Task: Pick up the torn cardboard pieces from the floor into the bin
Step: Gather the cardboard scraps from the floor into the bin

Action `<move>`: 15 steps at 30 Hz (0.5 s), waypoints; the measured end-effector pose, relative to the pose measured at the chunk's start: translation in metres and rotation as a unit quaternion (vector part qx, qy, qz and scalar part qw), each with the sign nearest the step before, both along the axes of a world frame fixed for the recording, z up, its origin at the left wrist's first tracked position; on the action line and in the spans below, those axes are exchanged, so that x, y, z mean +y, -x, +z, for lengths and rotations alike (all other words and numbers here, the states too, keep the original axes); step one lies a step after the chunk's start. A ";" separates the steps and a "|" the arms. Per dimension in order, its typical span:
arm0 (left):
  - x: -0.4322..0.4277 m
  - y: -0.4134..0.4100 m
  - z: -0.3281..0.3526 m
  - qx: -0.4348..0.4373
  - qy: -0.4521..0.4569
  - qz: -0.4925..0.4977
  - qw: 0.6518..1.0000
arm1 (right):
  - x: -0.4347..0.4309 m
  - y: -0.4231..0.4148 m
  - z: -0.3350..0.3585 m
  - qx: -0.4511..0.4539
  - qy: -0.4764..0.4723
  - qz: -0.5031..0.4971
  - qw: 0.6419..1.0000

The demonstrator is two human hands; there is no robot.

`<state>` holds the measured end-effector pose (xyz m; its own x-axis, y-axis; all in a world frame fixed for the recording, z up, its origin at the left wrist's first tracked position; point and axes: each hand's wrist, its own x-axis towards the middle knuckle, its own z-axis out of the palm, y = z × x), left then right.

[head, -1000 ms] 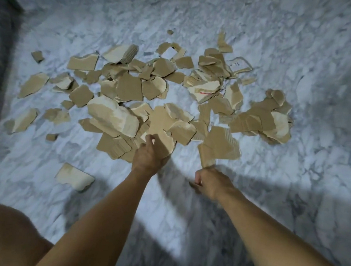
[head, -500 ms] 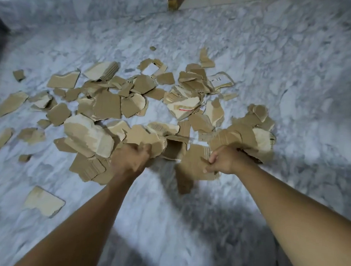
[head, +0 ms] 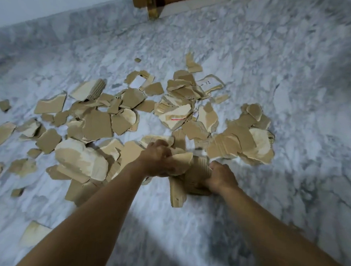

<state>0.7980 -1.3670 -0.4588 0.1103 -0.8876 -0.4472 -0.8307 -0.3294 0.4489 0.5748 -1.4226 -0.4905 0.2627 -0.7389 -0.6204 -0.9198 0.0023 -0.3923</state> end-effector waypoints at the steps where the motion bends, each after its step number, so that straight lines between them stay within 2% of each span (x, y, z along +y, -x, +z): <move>1: -0.008 -0.002 -0.004 -0.030 -0.032 -0.021 0.999 | -0.001 0.002 0.002 -0.026 0.003 -0.001 1.000; 2: -0.014 0.001 -0.006 -0.090 -0.031 -0.076 0.993 | -0.002 0.006 0.003 -0.050 0.009 -0.005 0.999; 4: -0.018 0.003 -0.015 -0.144 -0.020 -0.143 0.979 | -0.001 0.015 0.006 -0.086 -0.002 -0.029 0.996; 7: -0.016 0.007 -0.018 -0.177 0.001 -0.139 0.974 | 0.002 0.032 0.013 -0.114 -0.033 -0.068 0.991; 11: -0.018 -0.002 -0.017 -0.130 0.090 -0.082 0.984 | -0.004 0.052 0.033 -0.145 -0.042 -0.116 0.982; 12: -0.021 -0.004 -0.018 -0.088 0.096 -0.059 0.990 | -0.005 0.057 0.042 -0.156 -0.028 -0.121 0.980; 13: -0.021 -0.005 -0.017 -0.009 0.034 -0.041 0.999 | -0.008 0.060 0.049 -0.168 -0.018 -0.128 0.977; 15: -0.023 -0.003 0.001 0.067 0.024 -0.044 0.996 | -0.011 0.065 0.064 -0.194 -0.022 -0.132 0.972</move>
